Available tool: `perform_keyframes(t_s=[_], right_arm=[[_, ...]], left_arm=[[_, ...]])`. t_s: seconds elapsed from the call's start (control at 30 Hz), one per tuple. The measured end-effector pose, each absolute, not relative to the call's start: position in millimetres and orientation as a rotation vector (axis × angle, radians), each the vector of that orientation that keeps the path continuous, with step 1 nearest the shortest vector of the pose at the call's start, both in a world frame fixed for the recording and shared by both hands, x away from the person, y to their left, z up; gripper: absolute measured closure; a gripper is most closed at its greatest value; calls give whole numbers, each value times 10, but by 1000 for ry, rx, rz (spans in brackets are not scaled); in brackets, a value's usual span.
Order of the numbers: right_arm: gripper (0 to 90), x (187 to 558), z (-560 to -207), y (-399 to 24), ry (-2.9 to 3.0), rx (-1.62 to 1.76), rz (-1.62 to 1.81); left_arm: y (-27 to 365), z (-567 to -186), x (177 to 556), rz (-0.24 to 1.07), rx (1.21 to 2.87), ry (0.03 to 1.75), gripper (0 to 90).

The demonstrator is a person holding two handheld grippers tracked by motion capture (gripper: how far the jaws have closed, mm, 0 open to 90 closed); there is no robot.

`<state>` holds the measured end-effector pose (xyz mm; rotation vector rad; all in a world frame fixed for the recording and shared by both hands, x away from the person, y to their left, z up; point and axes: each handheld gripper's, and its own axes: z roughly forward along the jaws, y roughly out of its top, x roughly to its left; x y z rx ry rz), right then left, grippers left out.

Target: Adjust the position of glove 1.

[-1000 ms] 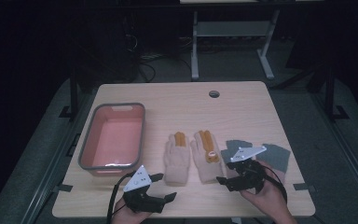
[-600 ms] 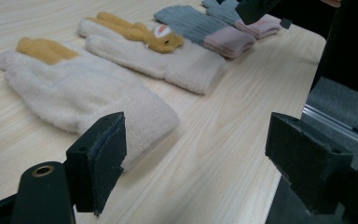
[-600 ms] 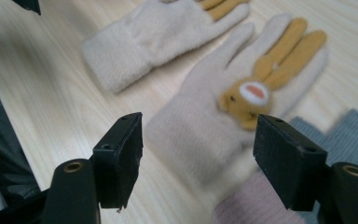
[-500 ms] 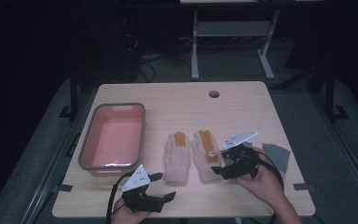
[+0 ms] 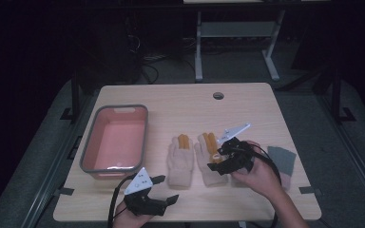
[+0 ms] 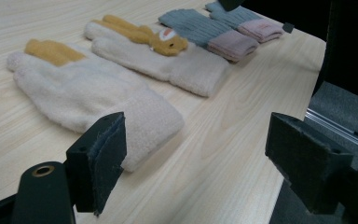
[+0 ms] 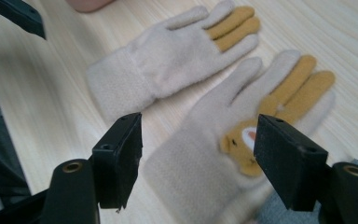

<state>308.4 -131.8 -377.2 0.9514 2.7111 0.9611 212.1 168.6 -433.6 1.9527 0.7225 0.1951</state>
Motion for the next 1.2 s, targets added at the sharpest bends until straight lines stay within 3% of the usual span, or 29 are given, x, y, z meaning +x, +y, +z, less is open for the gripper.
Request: perform_keyframes(t_s=[0.47,0.67,0.97,1.2], right_arm=[[343,3471,-4003,-1303,2746,1045,810],[389,3539,-4120,-1232,2780,1052,711],[381,3599,-4277,-1123,2800,1028,581],[462,3593,-4378,-1062,2785,1000,485]], left_arm=[[1713,-4322,2140,194,1941,719,205],[1718,-4321,2151,186,1940,725,205],[1715,-4326,2146,186,1940,722,205],[1709,-4326,2151,184,1939,723,206]])
